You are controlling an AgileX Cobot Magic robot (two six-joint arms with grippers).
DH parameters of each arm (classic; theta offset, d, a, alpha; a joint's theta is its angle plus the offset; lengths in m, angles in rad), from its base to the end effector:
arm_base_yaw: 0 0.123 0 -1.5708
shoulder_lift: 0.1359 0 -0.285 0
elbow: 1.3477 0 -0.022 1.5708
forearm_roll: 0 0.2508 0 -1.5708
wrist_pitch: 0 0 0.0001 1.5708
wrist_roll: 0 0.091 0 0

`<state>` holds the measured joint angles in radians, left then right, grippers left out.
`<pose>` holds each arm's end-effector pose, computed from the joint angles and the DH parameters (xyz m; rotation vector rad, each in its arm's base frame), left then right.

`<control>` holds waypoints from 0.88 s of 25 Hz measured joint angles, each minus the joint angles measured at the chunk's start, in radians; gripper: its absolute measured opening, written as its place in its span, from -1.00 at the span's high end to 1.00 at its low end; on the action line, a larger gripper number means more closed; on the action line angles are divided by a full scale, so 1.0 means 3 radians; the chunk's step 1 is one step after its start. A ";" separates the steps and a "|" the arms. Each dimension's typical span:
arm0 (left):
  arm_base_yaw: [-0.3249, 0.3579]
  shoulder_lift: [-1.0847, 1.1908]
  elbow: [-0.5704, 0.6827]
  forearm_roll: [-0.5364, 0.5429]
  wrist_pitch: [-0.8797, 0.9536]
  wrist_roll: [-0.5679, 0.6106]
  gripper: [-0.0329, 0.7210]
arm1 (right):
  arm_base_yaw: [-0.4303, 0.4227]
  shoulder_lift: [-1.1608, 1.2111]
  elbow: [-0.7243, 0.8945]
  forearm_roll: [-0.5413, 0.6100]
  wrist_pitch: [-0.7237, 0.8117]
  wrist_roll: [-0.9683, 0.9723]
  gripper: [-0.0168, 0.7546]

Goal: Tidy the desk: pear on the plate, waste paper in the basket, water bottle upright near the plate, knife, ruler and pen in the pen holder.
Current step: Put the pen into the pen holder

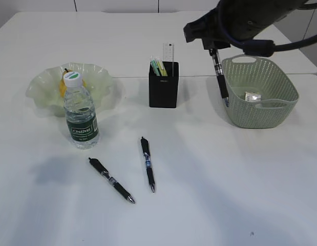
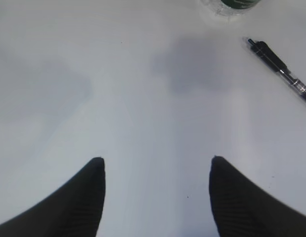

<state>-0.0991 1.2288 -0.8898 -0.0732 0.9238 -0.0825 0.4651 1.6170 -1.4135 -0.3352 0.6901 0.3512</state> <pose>0.2234 -0.0276 0.2770 -0.0218 2.7507 -0.1421 0.3362 0.1473 0.3335 -0.3338 2.3037 0.0291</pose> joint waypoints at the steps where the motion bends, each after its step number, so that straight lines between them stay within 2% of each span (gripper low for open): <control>1: 0.0000 0.0000 0.0000 0.0000 0.0000 0.0000 -0.32 | 0.0000 0.0051 0.0000 -0.0054 -0.0170 0.0000 0.66; 11: 0.0000 0.0000 0.0000 0.0000 0.0005 0.0000 -0.32 | -0.0023 0.0593 0.0013 -0.0793 -0.1479 0.0191 0.66; 16: 0.0000 0.0000 0.0000 0.0000 0.0005 0.0000 -0.32 | -0.0144 0.0854 -0.0042 -0.0883 -0.1975 0.0227 0.66; 22: 0.0000 0.0000 0.0000 0.0000 -0.0046 0.0000 -0.32 | -0.0329 0.1213 -0.0457 -0.0870 -0.2263 0.0235 0.66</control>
<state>-0.0991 1.2288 -0.8898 -0.0732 0.9100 -0.0825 0.3663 1.9810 -1.5506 -0.5960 0.0113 0.4216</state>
